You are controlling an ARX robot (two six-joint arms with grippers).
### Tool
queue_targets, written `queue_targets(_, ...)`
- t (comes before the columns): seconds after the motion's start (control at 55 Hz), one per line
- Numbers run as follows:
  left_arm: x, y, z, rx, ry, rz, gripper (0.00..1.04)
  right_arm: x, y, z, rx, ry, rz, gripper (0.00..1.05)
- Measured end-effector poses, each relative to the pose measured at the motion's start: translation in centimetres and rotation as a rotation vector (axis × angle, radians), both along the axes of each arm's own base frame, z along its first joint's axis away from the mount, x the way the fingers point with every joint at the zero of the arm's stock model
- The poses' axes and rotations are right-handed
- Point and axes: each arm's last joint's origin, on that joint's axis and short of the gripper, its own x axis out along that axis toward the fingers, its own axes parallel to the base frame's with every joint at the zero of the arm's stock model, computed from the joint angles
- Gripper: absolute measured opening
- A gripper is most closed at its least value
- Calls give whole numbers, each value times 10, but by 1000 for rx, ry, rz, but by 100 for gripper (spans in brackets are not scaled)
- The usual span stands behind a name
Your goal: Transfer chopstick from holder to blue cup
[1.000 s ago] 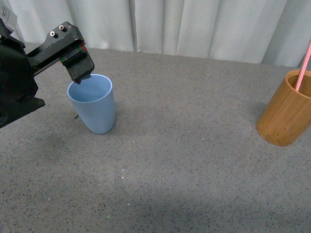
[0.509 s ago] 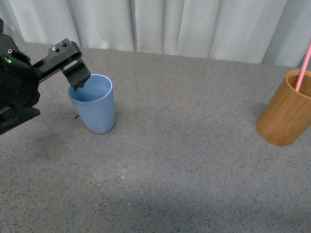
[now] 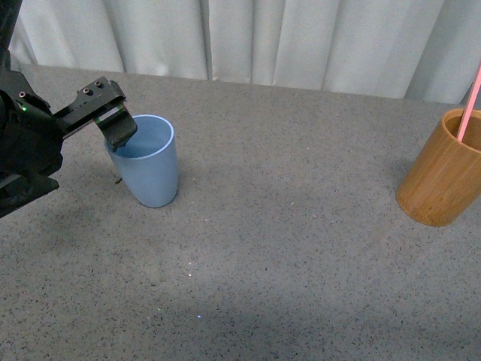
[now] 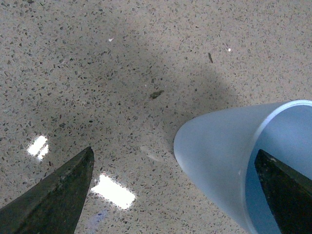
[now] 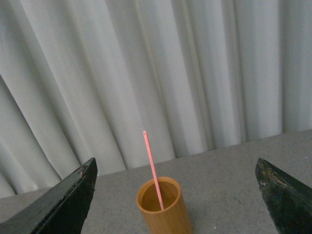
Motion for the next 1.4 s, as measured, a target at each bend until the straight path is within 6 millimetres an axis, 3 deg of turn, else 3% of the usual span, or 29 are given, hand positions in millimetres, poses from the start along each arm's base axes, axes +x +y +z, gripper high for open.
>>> queue_targets(0.109,0,-1,-1,10,0,0,98,0,0,0,0,0,0,95)
queue_targets(0.145,0,-2,-1,11,1,-1,93,0,0,0,0,0,0,95)
queue_targets(0.345,0,-3,-2,10,4,-4,64,0,0,0,0,0,0,95)
queue_targets(0.6,2,-6,-1,-11,-15,-12,16,0,0,0,0,0,0,95)
queue_targets(0.691,2,-8,0,-17,-16,-21,4,0,0,0,0,0,0,95)
queue_targets(0.964,11,-30,16,-57,-58,-107,4,0,0,0,0,0,0,95)
queue_targets(1.182,14,-80,36,-84,-102,-247,4,0,0,0,0,0,0,95)
queue_targets(1.4,1,-120,24,-76,-59,-351,4,0,0,0,0,0,0,95)
